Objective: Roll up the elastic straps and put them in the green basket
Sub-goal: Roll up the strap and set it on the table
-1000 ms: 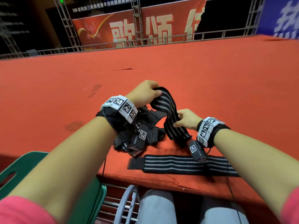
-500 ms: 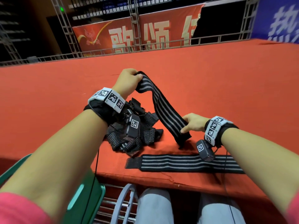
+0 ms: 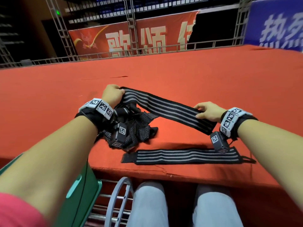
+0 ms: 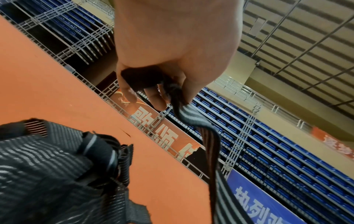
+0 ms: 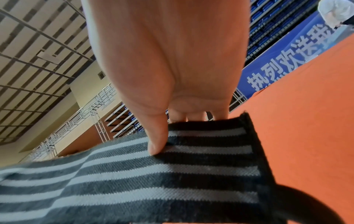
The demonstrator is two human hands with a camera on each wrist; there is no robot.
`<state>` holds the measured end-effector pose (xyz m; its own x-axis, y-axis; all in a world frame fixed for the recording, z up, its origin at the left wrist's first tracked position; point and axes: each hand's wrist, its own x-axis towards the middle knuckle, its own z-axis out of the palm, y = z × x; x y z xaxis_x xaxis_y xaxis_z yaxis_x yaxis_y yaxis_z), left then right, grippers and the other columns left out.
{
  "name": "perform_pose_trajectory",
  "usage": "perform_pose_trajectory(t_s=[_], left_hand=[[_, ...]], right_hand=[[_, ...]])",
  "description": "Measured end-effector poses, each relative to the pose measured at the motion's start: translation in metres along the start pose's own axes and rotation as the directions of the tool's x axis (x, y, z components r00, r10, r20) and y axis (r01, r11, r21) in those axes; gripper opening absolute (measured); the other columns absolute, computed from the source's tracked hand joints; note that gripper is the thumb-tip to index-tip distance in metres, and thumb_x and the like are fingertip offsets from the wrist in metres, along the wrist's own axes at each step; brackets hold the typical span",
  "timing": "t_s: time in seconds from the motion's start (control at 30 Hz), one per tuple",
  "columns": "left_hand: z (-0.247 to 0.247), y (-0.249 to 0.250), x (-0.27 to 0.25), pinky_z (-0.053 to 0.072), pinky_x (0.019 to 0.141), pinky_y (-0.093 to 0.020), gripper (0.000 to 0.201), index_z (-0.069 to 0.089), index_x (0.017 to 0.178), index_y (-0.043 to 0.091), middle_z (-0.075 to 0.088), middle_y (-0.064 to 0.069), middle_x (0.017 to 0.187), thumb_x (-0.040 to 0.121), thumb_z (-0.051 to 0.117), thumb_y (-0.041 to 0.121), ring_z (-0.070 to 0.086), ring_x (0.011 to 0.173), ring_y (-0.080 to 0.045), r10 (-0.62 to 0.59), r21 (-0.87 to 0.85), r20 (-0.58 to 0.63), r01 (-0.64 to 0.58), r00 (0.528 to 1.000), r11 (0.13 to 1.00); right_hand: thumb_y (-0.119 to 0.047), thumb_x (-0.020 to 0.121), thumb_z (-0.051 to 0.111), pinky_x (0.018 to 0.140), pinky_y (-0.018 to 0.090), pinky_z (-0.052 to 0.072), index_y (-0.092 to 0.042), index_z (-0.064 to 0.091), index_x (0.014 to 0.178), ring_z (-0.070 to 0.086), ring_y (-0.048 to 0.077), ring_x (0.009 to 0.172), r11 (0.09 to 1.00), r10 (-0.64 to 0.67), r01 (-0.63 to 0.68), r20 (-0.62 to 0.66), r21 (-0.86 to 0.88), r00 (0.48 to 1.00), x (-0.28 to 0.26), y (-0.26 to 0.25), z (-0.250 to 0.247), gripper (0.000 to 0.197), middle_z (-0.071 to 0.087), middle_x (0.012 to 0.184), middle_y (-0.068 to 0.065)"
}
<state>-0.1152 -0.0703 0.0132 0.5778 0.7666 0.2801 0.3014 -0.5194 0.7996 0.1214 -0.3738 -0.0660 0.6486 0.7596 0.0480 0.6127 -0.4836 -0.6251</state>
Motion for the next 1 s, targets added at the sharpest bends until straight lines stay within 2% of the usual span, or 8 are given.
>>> perform_pose_trajectory(t_s=[0.2, 0.37, 0.5, 0.63, 0.7, 0.8, 0.9, 1.0], left_hand=[[0.021, -0.031, -0.021, 0.052, 0.09, -0.042, 0.004, 0.066, 0.087, 0.009, 0.066, -0.012, 0.089, 0.091, 0.066, 0.01, 0.06, 0.083, -0.023, 0.025, 0.158, 0.137, -0.047, 0.99, 0.986], [0.049, -0.055, -0.039, 0.045, 0.079, -0.033, 0.011, 0.061, 0.08, 0.012, 0.062, -0.01, 0.087, 0.087, 0.069, 0.01, 0.056, 0.082, -0.023, 0.017, 0.287, 0.201, -0.076, 0.979, 0.955], [0.065, -0.085, -0.048, 0.048, 0.083, -0.035, 0.022, 0.058, 0.07, 0.022, 0.064, -0.007, 0.085, 0.083, 0.073, 0.013, 0.064, 0.09, -0.03, -0.066, 0.381, 0.253, -0.037, 0.965, 0.924], [0.077, -0.113, -0.056, 0.049, 0.085, -0.034, 0.021, 0.061, 0.071, 0.022, 0.069, -0.012, 0.088, 0.082, 0.075, 0.013, 0.064, 0.087, -0.029, -0.162, 0.418, 0.314, 0.017, 0.935, 0.908], [0.083, -0.128, -0.059, 0.049, 0.081, -0.031, 0.021, 0.061, 0.07, 0.022, 0.067, -0.01, 0.083, 0.081, 0.077, 0.012, 0.066, 0.091, -0.033, -0.206, 0.449, 0.339, 0.035, 0.918, 0.893], [0.092, -0.147, -0.065, 0.051, 0.079, -0.032, 0.023, 0.061, 0.066, 0.02, 0.073, -0.019, 0.092, 0.079, 0.078, 0.01, 0.066, 0.083, -0.031, -0.262, 0.496, 0.364, 0.052, 0.894, 0.867], [0.099, -0.156, -0.071, 0.052, 0.084, -0.031, 0.018, 0.063, 0.071, 0.021, 0.072, -0.012, 0.09, 0.079, 0.078, 0.015, 0.068, 0.096, -0.03, -0.298, 0.548, 0.345, 0.067, 0.89, 0.834], [0.101, -0.16, -0.074, 0.048, 0.084, -0.026, 0.012, 0.066, 0.079, 0.024, 0.071, -0.005, 0.093, 0.08, 0.077, 0.022, 0.066, 0.098, -0.025, -0.306, 0.589, 0.325, 0.061, 0.895, 0.806]], right_hand=[[-0.015, 0.088, 0.074, 0.084, 0.025, 0.038, -0.011, 0.068, 0.119, 0.055, 0.017, 0.094, 0.995, 0.08, -0.084, -0.061, -0.051, 0.995, -0.033, 0.034, -0.018, 0.032, 0.065, 0.104, 0.006], [-0.014, 0.09, 0.07, 0.085, 0.023, 0.036, -0.013, 0.069, 0.118, 0.056, 0.016, 0.097, 0.989, 0.114, -0.118, -0.056, -0.086, 0.992, -0.052, 0.053, -0.01, 0.027, 0.065, 0.107, 0.008], [-0.012, 0.09, 0.07, 0.086, 0.019, 0.036, -0.01, 0.071, 0.117, 0.058, 0.013, 0.097, 0.989, 0.098, -0.097, 0.001, -0.115, 0.995, -0.056, 0.067, 0.005, 0.027, 0.066, 0.104, 0.002], [-0.01, 0.091, 0.066, 0.084, 0.019, 0.037, -0.011, 0.072, 0.115, 0.062, 0.014, 0.096, 0.984, 0.099, -0.084, 0.089, -0.156, 0.991, -0.054, 0.077, 0.026, 0.025, 0.069, 0.101, -0.001], [-0.009, 0.092, 0.065, 0.083, 0.02, 0.038, -0.011, 0.072, 0.116, 0.061, 0.013, 0.095, 0.981, 0.112, -0.088, 0.131, -0.175, 0.985, -0.052, 0.082, 0.037, 0.025, 0.07, 0.103, 0.0], [-0.008, 0.092, 0.063, 0.082, 0.019, 0.038, -0.01, 0.072, 0.117, 0.061, 0.012, 0.095, 0.978, 0.125, -0.092, 0.172, -0.185, 0.977, -0.049, 0.088, 0.05, 0.026, 0.07, 0.104, 0.0], [-0.009, 0.093, 0.063, 0.084, 0.021, 0.039, -0.01, 0.072, 0.117, 0.061, 0.014, 0.097, 0.977, 0.13, -0.094, 0.189, -0.192, 0.973, -0.045, 0.092, 0.061, 0.026, 0.071, 0.109, 0.003], [-0.01, 0.092, 0.064, 0.09, 0.026, 0.045, -0.012, 0.072, 0.117, 0.064, 0.018, 0.101, 0.973, 0.149, -0.108, 0.195, -0.204, 0.969, -0.041, 0.095, 0.068, 0.026, 0.072, 0.111, 0.004]])
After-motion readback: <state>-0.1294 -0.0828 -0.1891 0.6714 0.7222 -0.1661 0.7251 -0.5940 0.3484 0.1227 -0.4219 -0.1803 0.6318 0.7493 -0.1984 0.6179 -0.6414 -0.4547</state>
